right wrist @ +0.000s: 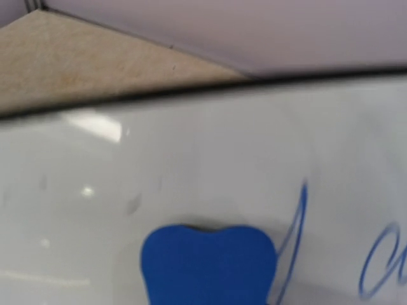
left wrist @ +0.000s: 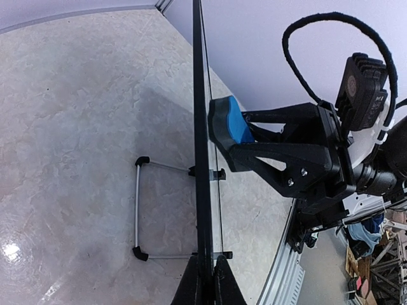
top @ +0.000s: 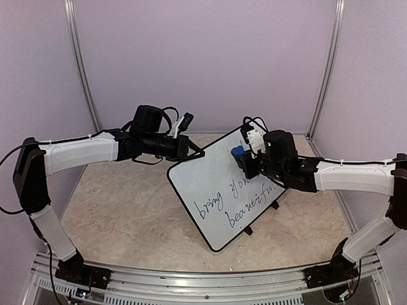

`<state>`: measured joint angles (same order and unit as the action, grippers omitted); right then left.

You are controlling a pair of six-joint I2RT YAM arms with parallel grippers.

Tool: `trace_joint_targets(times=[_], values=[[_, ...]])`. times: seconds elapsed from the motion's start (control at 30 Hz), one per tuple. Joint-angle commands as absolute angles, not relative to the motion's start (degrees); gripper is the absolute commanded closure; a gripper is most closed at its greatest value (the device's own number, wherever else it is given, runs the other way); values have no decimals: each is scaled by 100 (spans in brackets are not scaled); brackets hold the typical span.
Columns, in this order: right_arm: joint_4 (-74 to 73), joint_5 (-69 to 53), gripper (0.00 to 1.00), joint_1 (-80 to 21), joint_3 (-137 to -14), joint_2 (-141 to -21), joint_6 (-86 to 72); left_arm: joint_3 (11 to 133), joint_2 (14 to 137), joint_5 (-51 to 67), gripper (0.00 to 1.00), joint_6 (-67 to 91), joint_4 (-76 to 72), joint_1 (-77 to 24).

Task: Erase the whiteboard
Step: Erase the whiteboard at the center of the board.

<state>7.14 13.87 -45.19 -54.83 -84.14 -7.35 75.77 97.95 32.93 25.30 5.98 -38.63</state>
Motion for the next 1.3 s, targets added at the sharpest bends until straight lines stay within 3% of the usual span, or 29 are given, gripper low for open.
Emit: trace_joint_targets(times=[0.0,0.27,0.8,1.27], values=[[542,1187,74,-4509,-4913,-8137,-962,7528,9536,3709,100,2215,377,-3973],[423,1568,74,-4483,-4678,-7928,-1045,7532,9548,3713,100,2223,368,-3981],[450,1636,74,-4297,-5860,-8693,-710,7528,9510,3684,100,2197,387,-3982],[318,1512,74,-4296,-4659,-7846,-1240,7520,9534,3717,100,2224,365,-3986]])
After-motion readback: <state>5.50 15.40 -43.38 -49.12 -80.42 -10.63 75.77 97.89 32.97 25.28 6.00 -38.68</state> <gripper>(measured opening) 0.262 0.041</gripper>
